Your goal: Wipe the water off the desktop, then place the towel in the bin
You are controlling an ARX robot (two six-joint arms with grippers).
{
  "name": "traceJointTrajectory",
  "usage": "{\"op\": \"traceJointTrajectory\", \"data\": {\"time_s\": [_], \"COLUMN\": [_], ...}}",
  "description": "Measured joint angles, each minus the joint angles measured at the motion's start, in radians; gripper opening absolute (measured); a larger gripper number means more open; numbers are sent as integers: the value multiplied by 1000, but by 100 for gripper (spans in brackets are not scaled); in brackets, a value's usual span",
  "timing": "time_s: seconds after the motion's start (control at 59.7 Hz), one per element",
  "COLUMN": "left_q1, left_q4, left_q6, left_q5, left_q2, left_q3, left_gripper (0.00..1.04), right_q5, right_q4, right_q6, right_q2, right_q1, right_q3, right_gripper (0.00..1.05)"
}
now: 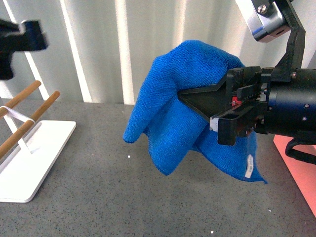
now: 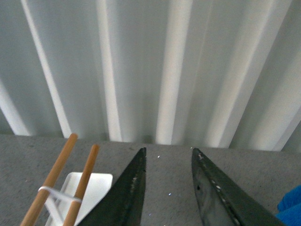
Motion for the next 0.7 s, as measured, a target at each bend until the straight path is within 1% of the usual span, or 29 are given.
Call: {"op": "traceJointTrajectory", "data": {"time_s": [0.05, 0.067, 0.318, 0.703], "left_q1": [21, 26, 127, 224], "left_q4": [2, 2, -21, -155], "left_q6": [3, 1, 11, 11], "left_q5": [27, 34, 124, 219], "left_q2": [-39, -46, -216, -465], "left_q3": [-39, -45, -187, -303], "left_gripper": [4, 3, 4, 4], "right_q5": [1, 1, 0, -2], "right_q4": [-2, -3, -6, -21], "right_q6": [-1, -2, -6, -12], "right_q2": [-3, -5, -5, -10], "right_q1": [0, 0, 1, 3], "right_q3": [0, 0, -1, -6], "right_gripper": [6, 6, 6, 6]}}
